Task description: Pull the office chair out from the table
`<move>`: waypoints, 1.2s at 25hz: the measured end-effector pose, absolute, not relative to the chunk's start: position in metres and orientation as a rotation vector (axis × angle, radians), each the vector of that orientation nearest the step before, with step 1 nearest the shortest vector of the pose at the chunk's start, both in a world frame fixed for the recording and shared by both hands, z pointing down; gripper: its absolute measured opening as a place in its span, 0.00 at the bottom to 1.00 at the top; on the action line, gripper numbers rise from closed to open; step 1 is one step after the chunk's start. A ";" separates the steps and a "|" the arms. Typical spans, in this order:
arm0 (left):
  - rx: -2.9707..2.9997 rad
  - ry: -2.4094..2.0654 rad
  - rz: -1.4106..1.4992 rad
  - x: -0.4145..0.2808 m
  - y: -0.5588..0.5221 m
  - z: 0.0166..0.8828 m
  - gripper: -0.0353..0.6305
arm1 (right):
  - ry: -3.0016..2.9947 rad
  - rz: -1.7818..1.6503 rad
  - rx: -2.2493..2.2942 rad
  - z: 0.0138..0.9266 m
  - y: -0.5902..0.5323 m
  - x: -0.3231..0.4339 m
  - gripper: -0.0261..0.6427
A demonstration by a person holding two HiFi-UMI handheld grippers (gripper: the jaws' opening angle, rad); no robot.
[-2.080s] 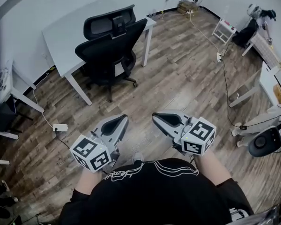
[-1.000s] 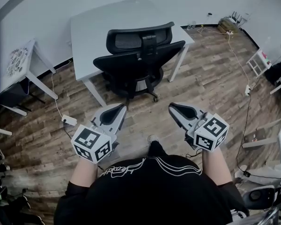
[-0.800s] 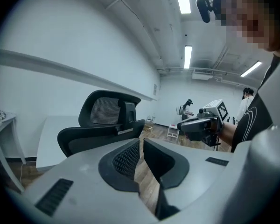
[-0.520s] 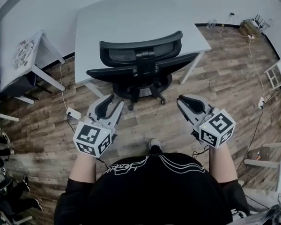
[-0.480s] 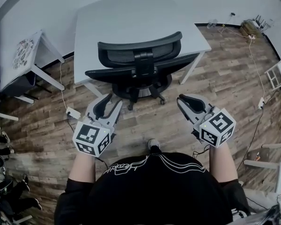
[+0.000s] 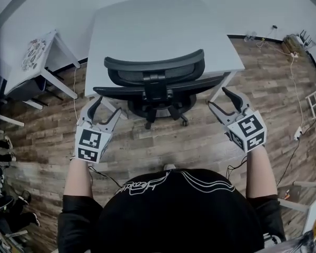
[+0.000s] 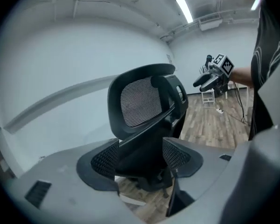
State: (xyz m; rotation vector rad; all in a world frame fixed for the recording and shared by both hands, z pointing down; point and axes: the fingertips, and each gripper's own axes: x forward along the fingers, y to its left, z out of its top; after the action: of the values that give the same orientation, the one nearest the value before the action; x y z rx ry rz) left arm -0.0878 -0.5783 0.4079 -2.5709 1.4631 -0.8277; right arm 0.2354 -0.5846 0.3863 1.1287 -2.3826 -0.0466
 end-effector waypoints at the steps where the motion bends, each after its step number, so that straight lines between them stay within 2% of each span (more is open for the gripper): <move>1: -2.537 1.469 -0.862 -0.094 -0.584 0.408 0.46 | -2.347 -0.105 1.106 0.387 -0.592 0.237 0.45; 11: -2.335 1.212 -1.238 -0.114 -0.628 0.424 0.47 | -1.959 -0.567 0.799 0.419 -0.644 0.251 0.46; 22: -2.235 0.793 -1.530 -0.112 -0.637 0.455 0.47 | -1.854 -0.589 0.555 0.442 -0.656 0.243 0.46; 24: -2.199 0.751 -1.563 -0.114 -0.635 0.461 0.46 | -1.827 -0.615 0.513 0.443 -0.658 0.243 0.44; 25: -2.190 0.742 -1.565 -0.115 -0.636 0.462 0.46 | -1.809 -0.634 0.495 0.442 -0.659 0.243 0.40; 26: -2.186 0.739 -1.564 -0.115 -0.638 0.461 0.44 | -1.793 -0.649 0.478 0.442 -0.660 0.244 0.35; 29: -2.179 0.722 -1.578 -0.115 -0.644 0.457 0.33 | -1.772 -0.636 0.416 0.442 -0.661 0.246 0.33; 30: -2.172 0.706 -1.594 -0.115 -0.644 0.457 0.33 | -1.765 -0.627 0.393 0.443 -0.661 0.247 0.32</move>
State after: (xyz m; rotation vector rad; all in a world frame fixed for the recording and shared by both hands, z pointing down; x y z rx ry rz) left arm -0.1147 -0.6440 0.4570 -2.1716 0.7064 -1.5936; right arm 0.2466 -0.6607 0.4426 0.3935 -1.7651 -0.6272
